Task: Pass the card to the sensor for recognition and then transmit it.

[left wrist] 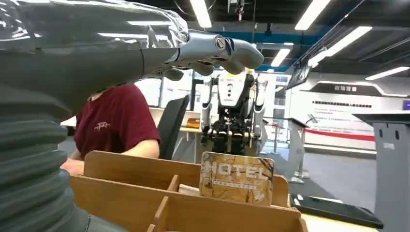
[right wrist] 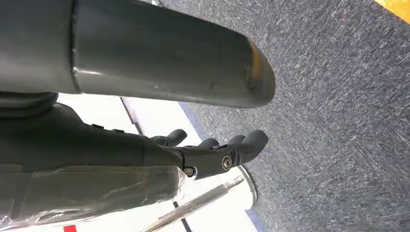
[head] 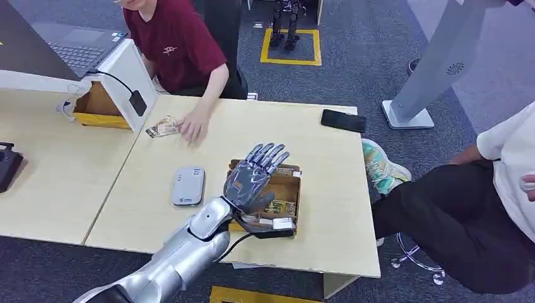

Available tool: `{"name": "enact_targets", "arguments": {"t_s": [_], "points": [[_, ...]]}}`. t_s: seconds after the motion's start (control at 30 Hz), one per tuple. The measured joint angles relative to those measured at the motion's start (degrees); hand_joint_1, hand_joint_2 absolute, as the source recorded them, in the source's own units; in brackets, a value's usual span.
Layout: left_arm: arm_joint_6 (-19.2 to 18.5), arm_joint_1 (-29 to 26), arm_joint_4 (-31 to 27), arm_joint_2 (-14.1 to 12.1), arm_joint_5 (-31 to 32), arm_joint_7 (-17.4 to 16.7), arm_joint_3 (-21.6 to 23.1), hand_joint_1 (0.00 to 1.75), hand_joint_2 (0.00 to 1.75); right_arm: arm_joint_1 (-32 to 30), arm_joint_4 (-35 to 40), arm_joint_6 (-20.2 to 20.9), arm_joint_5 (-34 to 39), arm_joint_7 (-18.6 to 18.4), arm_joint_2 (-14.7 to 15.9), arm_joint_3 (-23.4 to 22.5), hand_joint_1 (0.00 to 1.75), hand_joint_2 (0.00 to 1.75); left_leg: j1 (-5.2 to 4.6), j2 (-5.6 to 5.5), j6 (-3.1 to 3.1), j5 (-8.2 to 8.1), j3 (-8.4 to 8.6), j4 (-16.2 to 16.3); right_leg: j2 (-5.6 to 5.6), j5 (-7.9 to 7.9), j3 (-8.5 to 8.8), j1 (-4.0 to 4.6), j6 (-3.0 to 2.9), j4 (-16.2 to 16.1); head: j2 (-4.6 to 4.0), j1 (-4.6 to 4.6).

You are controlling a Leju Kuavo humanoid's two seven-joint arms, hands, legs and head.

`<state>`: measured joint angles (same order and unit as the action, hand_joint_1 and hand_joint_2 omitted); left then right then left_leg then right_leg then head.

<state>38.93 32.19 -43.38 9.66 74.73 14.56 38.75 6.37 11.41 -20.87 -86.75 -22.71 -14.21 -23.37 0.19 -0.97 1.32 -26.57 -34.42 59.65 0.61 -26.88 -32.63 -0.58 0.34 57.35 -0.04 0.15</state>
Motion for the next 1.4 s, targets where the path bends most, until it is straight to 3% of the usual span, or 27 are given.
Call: {"name": "enact_targets", "arguments": {"t_s": [0.6,0.8,1.4], "points": [[0.3,1.3,3.8,0.0,-0.8,-0.6,0.0,0.00,1.75,0.0,0.0,-0.1,0.0,0.3,0.0,-0.2,0.00,0.00,0.00,0.00,0.00,0.00,0.00,0.0,0.00,0.00,0.00,0.00,0.00,0.0,0.00,0.00],[0.0,1.3,3.8,0.0,-2.9,2.0,0.0,0.00,1.75,0.0,0.0,-0.1,0.0,0.4,0.0,-0.3,0.00,0.00,0.00,0.00,0.00,0.00,0.00,0.0,0.00,0.00,0.00,0.00,0.00,0.0,0.00,0.00],[-0.7,1.3,3.8,1.7,-4.2,1.9,0.0,0.00,1.75,0.0,0.0,-0.1,0.0,0.3,0.0,-0.7,0.00,0.00,0.00,-0.02,0.00,0.00,0.00,0.0,-0.01,0.00,0.01,0.00,0.00,0.0,0.00,0.02]]}}
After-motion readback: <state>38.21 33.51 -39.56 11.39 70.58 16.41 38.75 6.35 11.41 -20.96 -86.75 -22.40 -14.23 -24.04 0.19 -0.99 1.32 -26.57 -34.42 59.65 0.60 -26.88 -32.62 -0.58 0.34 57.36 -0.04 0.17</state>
